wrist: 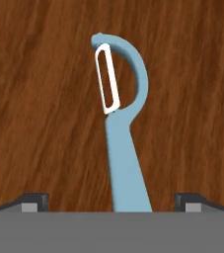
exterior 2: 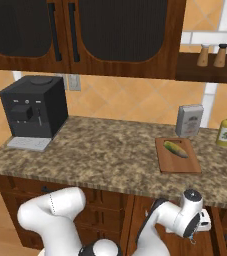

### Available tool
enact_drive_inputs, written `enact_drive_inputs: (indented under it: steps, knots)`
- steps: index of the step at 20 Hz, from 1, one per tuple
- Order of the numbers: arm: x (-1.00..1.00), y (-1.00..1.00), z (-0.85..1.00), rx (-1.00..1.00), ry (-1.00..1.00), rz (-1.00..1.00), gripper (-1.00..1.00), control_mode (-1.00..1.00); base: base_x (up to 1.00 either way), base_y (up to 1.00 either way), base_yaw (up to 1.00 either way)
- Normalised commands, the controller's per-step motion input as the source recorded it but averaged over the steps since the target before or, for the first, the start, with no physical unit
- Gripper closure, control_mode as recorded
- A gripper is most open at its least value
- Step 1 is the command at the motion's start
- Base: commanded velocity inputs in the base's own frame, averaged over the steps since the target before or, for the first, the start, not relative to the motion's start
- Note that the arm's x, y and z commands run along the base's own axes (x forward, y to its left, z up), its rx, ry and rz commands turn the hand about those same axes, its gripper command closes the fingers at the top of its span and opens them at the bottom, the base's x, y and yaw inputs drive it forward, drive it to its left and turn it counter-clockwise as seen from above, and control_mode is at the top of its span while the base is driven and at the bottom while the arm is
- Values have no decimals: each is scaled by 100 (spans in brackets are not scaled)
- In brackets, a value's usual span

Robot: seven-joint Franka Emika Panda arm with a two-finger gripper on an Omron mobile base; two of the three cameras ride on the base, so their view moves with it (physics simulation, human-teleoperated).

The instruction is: Place the appropriate cutting tool for cutting the cucumber skin on the cutting board.

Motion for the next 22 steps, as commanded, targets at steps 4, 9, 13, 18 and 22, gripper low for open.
enact_drive_inputs:
  steps: [4,9,13,18,22]
  knots:
    - [2,-18,-20,0,0,4,-100,-100,0,0,0]
    - [0,0,-29,0,0,2,-100,-100,0,0,0]
    - [0,12,-29,0,0,3,100,-100,0,0,0]
    - [-52,9,-31,0,0,3,100,-100,0,0,0]
    - [-71,0,8,0,0,0,100,-100,0,0,0]
